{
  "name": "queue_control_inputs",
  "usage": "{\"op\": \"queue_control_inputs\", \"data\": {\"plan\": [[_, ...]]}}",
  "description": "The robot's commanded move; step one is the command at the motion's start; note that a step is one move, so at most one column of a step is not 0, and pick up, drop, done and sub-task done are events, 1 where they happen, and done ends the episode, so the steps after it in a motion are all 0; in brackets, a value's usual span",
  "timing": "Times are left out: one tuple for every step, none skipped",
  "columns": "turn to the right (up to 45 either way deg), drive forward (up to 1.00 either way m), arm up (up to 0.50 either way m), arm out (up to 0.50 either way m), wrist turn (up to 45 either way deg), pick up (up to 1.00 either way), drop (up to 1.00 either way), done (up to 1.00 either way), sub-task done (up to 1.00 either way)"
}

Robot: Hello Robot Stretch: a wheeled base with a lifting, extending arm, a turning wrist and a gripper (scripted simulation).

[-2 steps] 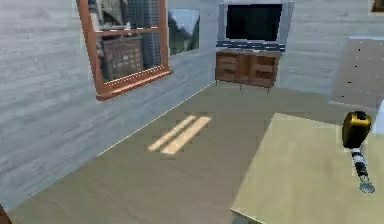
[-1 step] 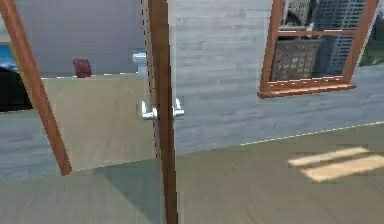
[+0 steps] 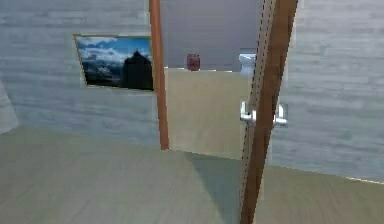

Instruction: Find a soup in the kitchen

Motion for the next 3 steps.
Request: {"op": "queue_control_inputs", "data": {"plan": [[0.0, 1.00, 0.00, 0.00, 0.0, 0.00, 0.00, 0.00, 0.00], [-9.0, 0.00, 0.00, 0.00, 0.0, 0.00, 0.00, 0.00, 0.00], [0.0, 0.35, 0.00, 0.00, 0.0, 0.00, 0.00, 0.00, 0.00]]}}
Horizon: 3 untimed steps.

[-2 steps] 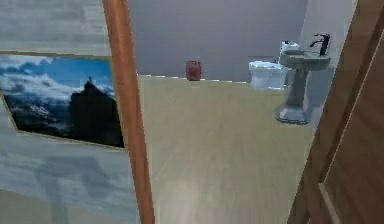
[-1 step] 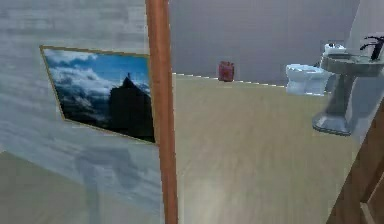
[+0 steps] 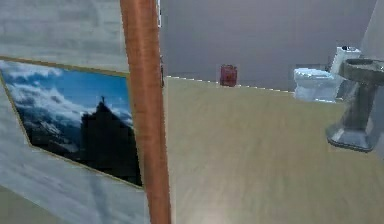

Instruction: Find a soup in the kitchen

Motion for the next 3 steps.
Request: {"op": "queue_control_inputs", "data": {"plan": [[9.0, 0.00, 0.00, 0.00, 0.0, 0.00, 0.00, 0.00, 0.00], [0.0, 0.80, 0.00, 0.00, 0.0, 0.00, 0.00, 0.00, 0.00], [-18.0, 0.00, 0.00, 0.00, 0.0, 0.00, 0.00, 0.00, 0.00]]}}
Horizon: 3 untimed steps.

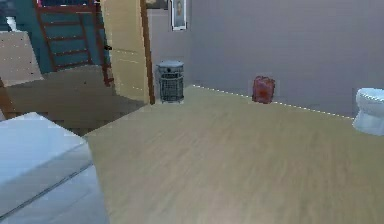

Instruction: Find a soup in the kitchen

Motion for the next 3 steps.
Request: {"op": "queue_control_inputs", "data": {"plan": [[0.0, 1.00, 0.00, 0.00, 0.0, 0.00, 0.00, 0.00, 0.00], [-3.0, 0.00, 0.00, 0.00, 0.0, 0.00, 0.00, 0.00, 0.00], [0.0, 0.30, 0.00, 0.00, 0.0, 0.00, 0.00, 0.00, 0.00]]}}
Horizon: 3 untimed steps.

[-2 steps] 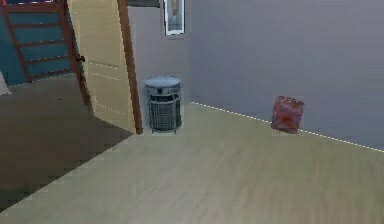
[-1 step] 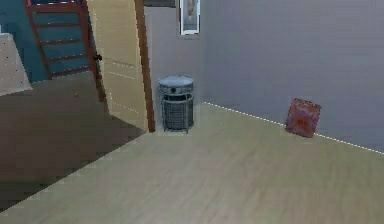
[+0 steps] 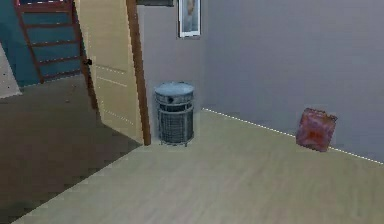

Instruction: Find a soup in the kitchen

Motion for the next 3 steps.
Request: {"op": "queue_control_inputs", "data": {"plan": [[-45.0, 0.00, 0.00, 0.00, 0.0, 0.00, 0.00, 0.00, 0.00], [0.0, 1.00, 0.00, 0.00, 0.0, 0.00, 0.00, 0.00, 0.00], [-3.0, 0.00, 0.00, 0.00, 0.0, 0.00, 0.00, 0.00, 0.00]]}}
